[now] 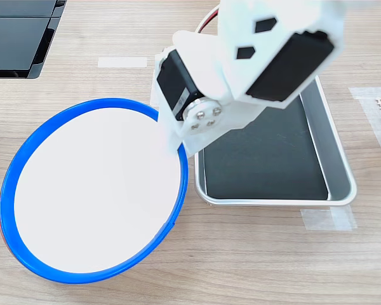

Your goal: Lift the stacked dish and set it down on the table.

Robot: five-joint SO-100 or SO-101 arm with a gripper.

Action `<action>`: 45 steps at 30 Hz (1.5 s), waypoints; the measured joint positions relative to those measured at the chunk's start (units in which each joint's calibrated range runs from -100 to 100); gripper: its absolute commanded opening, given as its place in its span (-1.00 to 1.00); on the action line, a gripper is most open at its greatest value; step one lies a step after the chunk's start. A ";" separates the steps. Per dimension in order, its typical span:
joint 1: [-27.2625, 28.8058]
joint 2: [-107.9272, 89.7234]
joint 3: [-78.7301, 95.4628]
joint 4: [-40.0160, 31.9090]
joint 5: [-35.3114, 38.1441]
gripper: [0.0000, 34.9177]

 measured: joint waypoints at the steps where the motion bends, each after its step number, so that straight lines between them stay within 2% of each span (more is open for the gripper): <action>1: -0.09 0.00 -0.18 0.00 0.00 -0.99; 9: 0.00 -2.47 -0.45 0.00 -1.07 -1.00; 16: 3.54 -9.12 -0.45 0.33 -1.32 -1.00; 20: 7.70 -11.68 -0.45 1.88 -0.68 -1.00; 26: 19.47 -12.28 -0.45 3.67 2.74 -1.00; 31: 25.13 -10.14 -0.45 3.43 4.69 -1.00; 36: 28.41 -6.31 -0.45 0.98 6.15 -1.00; 45: 30.71 2.64 -0.54 -5.38 6.94 -1.00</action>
